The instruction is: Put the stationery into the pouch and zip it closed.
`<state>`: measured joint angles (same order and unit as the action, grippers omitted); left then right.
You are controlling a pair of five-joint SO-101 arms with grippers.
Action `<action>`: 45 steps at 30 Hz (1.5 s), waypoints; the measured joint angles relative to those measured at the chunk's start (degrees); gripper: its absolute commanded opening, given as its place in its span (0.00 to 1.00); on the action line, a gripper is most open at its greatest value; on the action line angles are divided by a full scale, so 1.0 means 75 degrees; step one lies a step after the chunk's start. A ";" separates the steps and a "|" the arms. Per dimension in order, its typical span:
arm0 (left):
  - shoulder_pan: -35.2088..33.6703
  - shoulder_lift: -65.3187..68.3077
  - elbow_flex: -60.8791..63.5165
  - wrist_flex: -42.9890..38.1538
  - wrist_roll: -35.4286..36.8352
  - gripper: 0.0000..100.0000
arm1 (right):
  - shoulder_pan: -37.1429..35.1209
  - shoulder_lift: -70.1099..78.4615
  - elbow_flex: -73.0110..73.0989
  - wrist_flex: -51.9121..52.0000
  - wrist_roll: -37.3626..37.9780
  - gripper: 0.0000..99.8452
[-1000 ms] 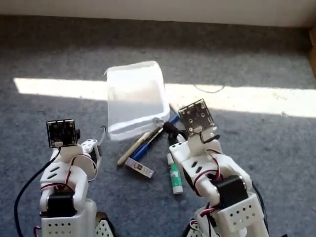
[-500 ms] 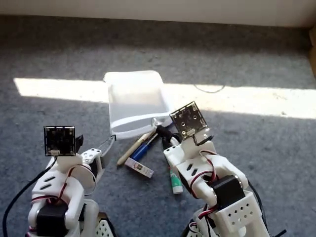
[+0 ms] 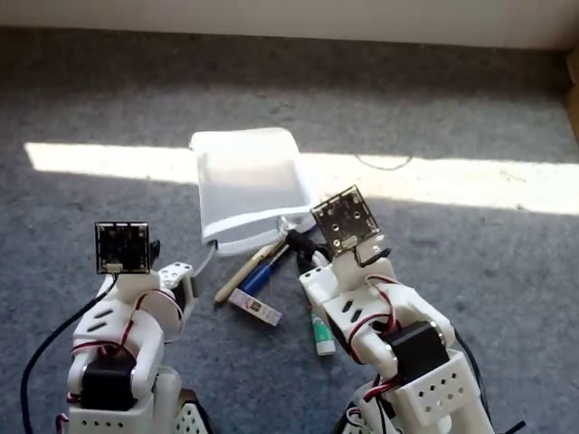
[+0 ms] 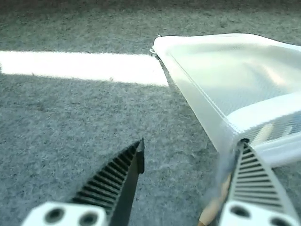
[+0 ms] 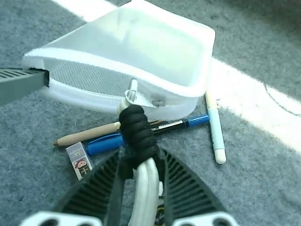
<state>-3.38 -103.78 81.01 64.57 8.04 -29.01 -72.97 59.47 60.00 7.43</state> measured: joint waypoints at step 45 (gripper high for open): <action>0.0070 0.0023 -0.1184 0.0188 -0.0574 0.01 | 0.0000 0.0000 0.0000 0.0223 0.0000 0.23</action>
<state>-2.86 -103.60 72.13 65.98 3.74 -29.01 -72.97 59.47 61.67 7.43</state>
